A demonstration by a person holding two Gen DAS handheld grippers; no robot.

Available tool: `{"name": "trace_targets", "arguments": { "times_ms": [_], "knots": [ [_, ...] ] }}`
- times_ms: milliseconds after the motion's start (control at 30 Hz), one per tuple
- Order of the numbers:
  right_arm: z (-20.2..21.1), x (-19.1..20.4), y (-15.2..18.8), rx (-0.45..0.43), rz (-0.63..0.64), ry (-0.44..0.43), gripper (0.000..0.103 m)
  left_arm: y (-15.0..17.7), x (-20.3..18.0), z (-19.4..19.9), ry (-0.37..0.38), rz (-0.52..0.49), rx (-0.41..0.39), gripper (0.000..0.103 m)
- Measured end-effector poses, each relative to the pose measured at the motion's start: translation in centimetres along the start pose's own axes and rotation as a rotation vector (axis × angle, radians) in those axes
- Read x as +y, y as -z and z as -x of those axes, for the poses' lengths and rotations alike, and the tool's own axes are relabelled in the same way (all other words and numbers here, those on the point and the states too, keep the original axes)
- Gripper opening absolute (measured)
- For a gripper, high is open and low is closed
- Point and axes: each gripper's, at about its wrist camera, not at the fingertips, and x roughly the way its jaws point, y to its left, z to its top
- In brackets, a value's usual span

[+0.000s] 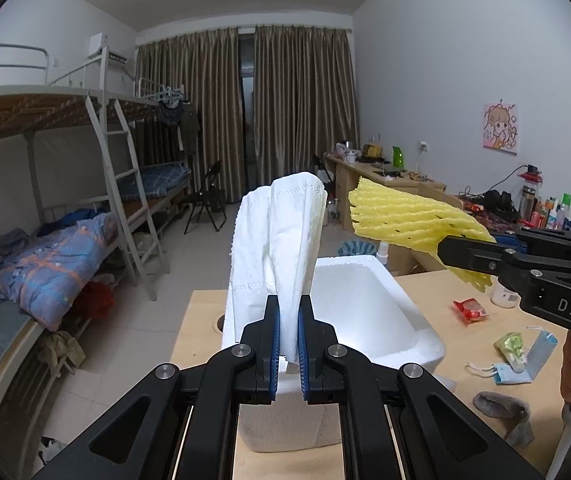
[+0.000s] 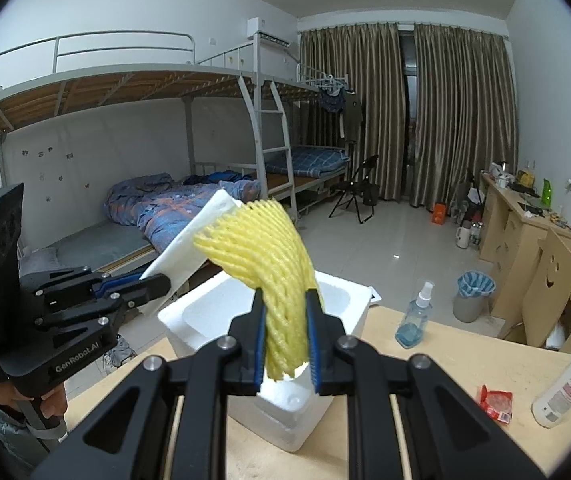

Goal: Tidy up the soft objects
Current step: 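Carry the tissue and yellow net with both grippers over the white styrofoam box, then open the left gripper to drop the tissue into the box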

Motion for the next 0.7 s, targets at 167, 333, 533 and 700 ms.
{"name": "trace_targets", "arguments": {
  "times_ms": [167,333,533,700],
  "knots": [
    [-1.1,-1.1,-0.3,0.016,-0.015,0.013,0.021,-0.4,0.0,-2.1,0.011,-0.009,0.018,0.008],
    [-1.6,-1.8,-0.2,0.031,-0.029,0.020,0.021,-0.6,0.2,-3.8,0.020,-0.009,0.038,0.008],
    [-2.1,-1.8,-0.3,0.049,-0.038,0.037,0.021,-0.5,0.3,-5.5,0.036,-0.008,0.064,0.009],
    [-2.0,-2.1,-0.5,0.048,-0.041,0.050,0.021,-0.4,0.1,-5.6,0.047,-0.018,0.054,0.015]
  ]
}}
